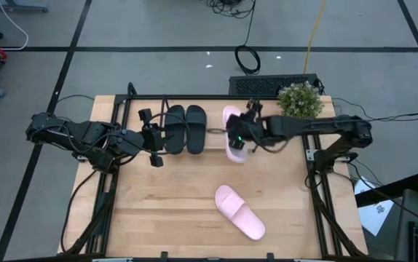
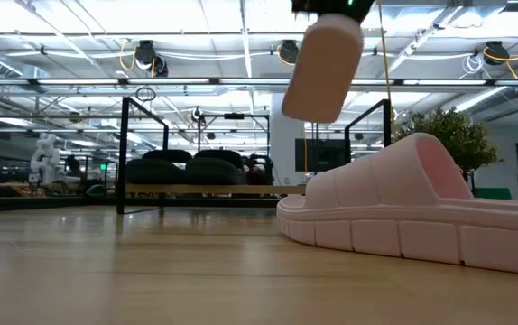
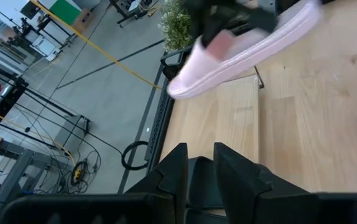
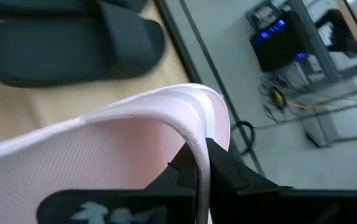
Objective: Pick and place slides into the shelf
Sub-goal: Put the right pink slipper on the shelf
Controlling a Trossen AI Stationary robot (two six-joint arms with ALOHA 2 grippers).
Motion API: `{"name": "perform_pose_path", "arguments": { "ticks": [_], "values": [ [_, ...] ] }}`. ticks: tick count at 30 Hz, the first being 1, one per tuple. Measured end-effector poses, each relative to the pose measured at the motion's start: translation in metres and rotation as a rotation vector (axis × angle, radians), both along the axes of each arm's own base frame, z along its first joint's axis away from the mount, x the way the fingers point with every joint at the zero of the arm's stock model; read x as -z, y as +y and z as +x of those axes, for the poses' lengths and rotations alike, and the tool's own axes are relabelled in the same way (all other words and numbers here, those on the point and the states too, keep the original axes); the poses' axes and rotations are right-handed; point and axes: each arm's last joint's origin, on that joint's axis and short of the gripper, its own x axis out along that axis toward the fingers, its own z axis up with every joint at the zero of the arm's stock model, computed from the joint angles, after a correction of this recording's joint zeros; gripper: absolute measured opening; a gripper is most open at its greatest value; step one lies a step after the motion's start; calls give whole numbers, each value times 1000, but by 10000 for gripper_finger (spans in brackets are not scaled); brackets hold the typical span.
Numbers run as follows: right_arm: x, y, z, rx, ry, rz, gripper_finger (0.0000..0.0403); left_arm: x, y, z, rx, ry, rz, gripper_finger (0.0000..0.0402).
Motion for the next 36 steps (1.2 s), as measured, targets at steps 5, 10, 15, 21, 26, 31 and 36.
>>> {"name": "perform_pose_path", "arguments": {
  "ticks": [5, 10, 15, 21, 26, 31, 36],
  "values": [
    [25, -28, 9, 5, 143, -40, 0, 0, 0, 0, 1, 2, 3, 86],
    [56, -41, 23, -84, 288, -101, 0, 0, 0, 0, 3, 4, 6, 86],
    [75, -52, 32, -125, 362, -138, 0, 0, 0, 0, 3, 4, 6, 86],
    [84, -65, 32, -118, 421, -144, 0, 0, 0, 0, 2, 4, 5, 86],
    [85, -73, 28, -98, 441, -129, 0, 0, 0, 0, -1, 0, 0, 86],
    [86, -76, 25, -90, 464, -115, 0, 0, 0, 0, 0, 1, 0, 86],
    [87, -75, 22, -94, 495, -106, 0, 0, 0, 0, 1, 3, 3, 86]
  ]
}}
